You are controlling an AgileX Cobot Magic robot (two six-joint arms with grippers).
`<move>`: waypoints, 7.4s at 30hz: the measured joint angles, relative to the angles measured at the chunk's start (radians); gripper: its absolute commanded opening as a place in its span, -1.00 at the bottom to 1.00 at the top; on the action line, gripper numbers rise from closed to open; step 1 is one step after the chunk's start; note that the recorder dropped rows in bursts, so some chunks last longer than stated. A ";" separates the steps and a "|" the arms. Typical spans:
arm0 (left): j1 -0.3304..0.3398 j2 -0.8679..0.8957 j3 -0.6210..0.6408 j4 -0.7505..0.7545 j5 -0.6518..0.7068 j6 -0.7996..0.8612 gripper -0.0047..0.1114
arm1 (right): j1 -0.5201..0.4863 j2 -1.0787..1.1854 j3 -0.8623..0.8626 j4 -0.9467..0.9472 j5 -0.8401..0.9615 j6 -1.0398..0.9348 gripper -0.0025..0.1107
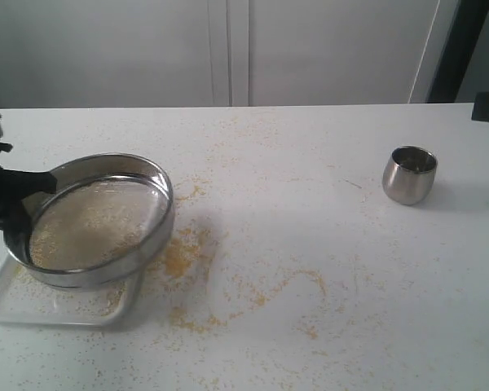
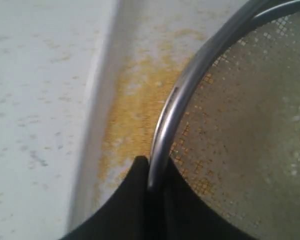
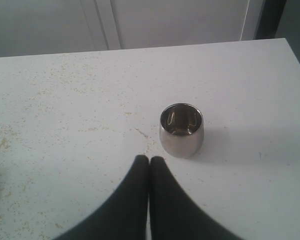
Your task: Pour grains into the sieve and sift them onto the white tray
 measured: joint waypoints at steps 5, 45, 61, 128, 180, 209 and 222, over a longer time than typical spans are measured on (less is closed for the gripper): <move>0.034 0.000 0.002 0.064 -0.011 -0.060 -0.92 | 0.000 0.000 0.000 0.000 0.000 0.000 -0.96; -0.008 -0.015 0.023 0.173 -0.034 -0.147 -0.92 | 0.000 0.000 0.000 0.000 0.000 0.000 -0.96; -0.360 -0.015 0.023 0.172 -0.071 -0.117 -0.92 | 0.000 0.000 0.000 0.000 0.000 0.000 -0.96; -0.737 0.246 -0.241 0.045 -0.073 -0.190 0.09 | 0.000 0.000 0.000 0.000 0.000 0.000 -0.96; -0.040 -0.162 0.048 0.071 0.186 0.057 -0.92 | 0.000 0.000 0.000 0.000 0.000 0.000 -0.96; 0.022 -0.727 0.402 -0.129 0.188 0.223 -0.92 | 0.000 0.000 0.000 0.000 0.000 0.000 -0.96; 0.022 -1.082 0.493 -0.129 0.260 0.245 -0.92 | 0.000 0.000 0.000 0.000 0.000 0.000 -0.96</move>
